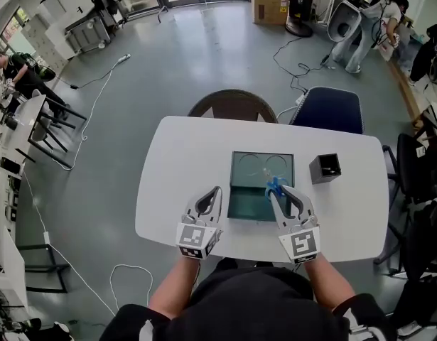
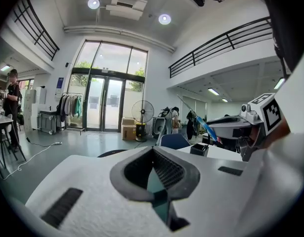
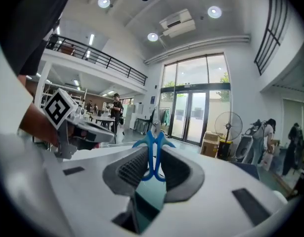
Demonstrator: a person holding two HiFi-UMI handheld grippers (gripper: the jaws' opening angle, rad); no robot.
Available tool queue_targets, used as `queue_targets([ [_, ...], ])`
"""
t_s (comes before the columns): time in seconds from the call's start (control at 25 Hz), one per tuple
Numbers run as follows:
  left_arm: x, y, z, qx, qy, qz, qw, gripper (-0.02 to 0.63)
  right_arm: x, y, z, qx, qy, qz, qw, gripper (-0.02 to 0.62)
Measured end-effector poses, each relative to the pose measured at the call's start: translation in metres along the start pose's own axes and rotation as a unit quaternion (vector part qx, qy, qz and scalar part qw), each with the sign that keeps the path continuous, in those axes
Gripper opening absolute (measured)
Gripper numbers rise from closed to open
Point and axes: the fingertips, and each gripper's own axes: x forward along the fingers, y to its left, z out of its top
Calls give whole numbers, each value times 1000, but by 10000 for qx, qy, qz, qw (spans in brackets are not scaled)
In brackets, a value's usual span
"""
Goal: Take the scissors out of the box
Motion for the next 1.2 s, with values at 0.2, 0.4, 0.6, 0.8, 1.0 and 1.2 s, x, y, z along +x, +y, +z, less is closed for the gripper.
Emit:
queue_targets([
  [0.2,0,-8,4,30,-48,-67,10000,8,-12,-18,7,618,-392,-273,9969,89],
  [0.4,-2,-22,5,75,-52,-203,9998,8,-22,-34,11,841,-679,-406,9933,89],
  [0.6,1,-29,9,98,-90,-280,9995,8,-29,-41,9,846,-672,-592,9924,89],
  [0.8,4,-32,13,117,-148,-301,9994,8,-35,-47,9,721,-690,-734,9923,89],
  [1.0,5,-36,12,121,-152,-319,9993,8,-41,-53,9,721,-729,-810,9914,89],
  [1.2,8,-42,12,133,-159,-373,9991,8,-43,-57,12,628,-766,-828,9916,87],
])
